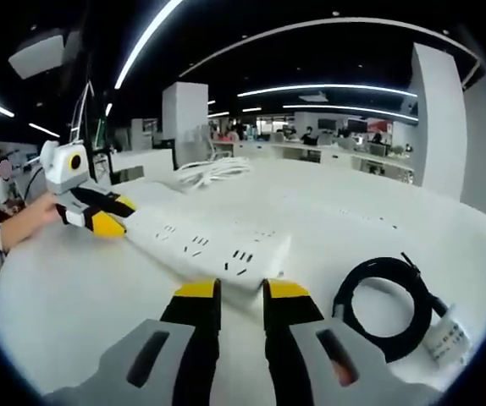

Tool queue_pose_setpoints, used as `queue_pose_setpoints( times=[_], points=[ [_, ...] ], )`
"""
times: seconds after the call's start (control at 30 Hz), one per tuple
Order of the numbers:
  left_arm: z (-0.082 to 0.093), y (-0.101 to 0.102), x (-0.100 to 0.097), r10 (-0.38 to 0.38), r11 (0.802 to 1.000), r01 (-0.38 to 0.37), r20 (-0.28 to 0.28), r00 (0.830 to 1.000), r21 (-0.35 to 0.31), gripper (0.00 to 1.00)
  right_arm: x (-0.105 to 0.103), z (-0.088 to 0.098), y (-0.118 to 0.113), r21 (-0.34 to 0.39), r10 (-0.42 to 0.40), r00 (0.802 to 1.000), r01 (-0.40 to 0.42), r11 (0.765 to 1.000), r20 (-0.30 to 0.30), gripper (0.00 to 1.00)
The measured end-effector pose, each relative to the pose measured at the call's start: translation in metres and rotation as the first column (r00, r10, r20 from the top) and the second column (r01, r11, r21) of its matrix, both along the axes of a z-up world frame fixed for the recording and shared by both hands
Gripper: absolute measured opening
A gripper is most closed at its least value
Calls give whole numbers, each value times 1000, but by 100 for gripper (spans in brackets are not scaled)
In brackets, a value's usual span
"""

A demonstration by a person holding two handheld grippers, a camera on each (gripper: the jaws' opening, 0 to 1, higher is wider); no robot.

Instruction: Straighten the power strip on the desk, plug the charger into it

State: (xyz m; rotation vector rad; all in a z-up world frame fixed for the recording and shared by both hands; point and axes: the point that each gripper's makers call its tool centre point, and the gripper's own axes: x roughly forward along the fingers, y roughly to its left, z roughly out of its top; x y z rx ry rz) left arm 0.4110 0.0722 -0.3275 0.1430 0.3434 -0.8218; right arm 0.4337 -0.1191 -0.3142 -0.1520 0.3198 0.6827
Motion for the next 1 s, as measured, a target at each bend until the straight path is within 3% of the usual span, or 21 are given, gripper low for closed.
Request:
queue_pose_setpoints(
  times=[0.53, 1.0],
  points=[
    [-1, -4, -13, -45, 999, 45, 1, 999, 22, 25, -14, 2, -6, 16, 13, 1000, -13, 1000, 2, 18],
    [1, -7, -17, -75, 997, 75, -21, 997, -2, 25, -19, 4, -11, 2, 29, 1000, -29, 1000, -3, 18]
  ],
)
